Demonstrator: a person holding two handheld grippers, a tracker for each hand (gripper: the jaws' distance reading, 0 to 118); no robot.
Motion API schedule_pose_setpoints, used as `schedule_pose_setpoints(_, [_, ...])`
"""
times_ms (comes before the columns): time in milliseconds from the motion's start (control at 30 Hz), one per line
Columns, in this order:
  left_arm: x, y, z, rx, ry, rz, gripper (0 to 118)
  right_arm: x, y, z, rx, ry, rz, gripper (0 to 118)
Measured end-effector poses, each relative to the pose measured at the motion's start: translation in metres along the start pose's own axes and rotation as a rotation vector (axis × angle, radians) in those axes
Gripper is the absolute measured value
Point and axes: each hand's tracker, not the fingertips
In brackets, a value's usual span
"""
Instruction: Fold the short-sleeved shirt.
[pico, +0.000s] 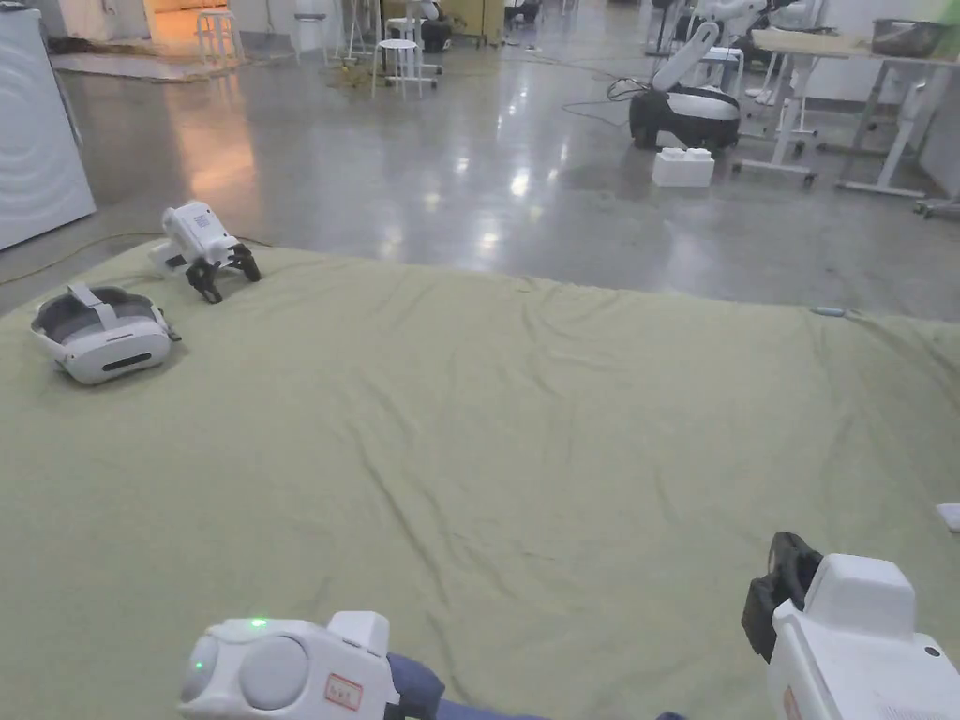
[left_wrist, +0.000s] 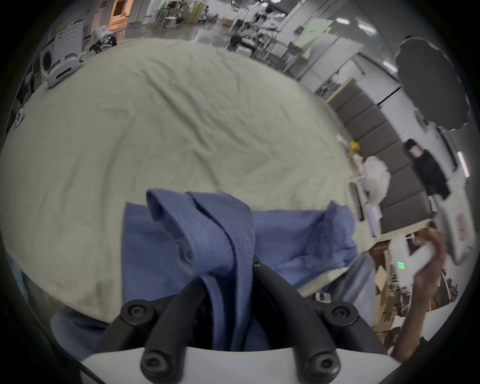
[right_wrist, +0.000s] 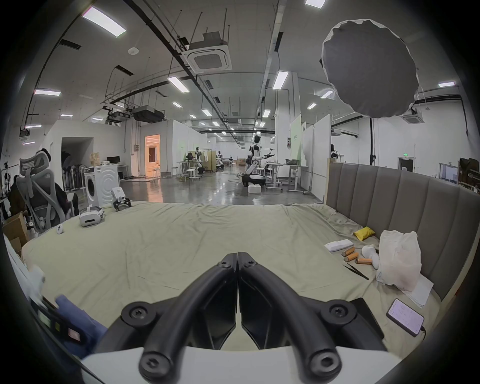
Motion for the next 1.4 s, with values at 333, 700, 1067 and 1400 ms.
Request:
schedule_pose_setpoints(333, [0.011,-0.007,-0.032,-0.041,-0.004,0.024,61,0.021,-0.005,0.004,-0.019,-0.044,0.0,0])
schedule_pose_setpoints(700, [-0.012,-0.002,0.042,0.157,-0.06,0.104,19,0.02,-0.013,0.007,-0.041,-0.042,-0.004,0])
schedule_pose_setpoints(1067, [0.032,-0.026,-0.053,-0.066,-0.104,-0.016,6,0.019,-0.017,0.007,-0.056,-0.039,-0.004,0])
schedule_pose_setpoints(1400, [0.023,-0.028,-0.04,0.028,-0.168,0.027,8,0.014,-0.018,0.006,-0.06,-0.025,0.0,0])
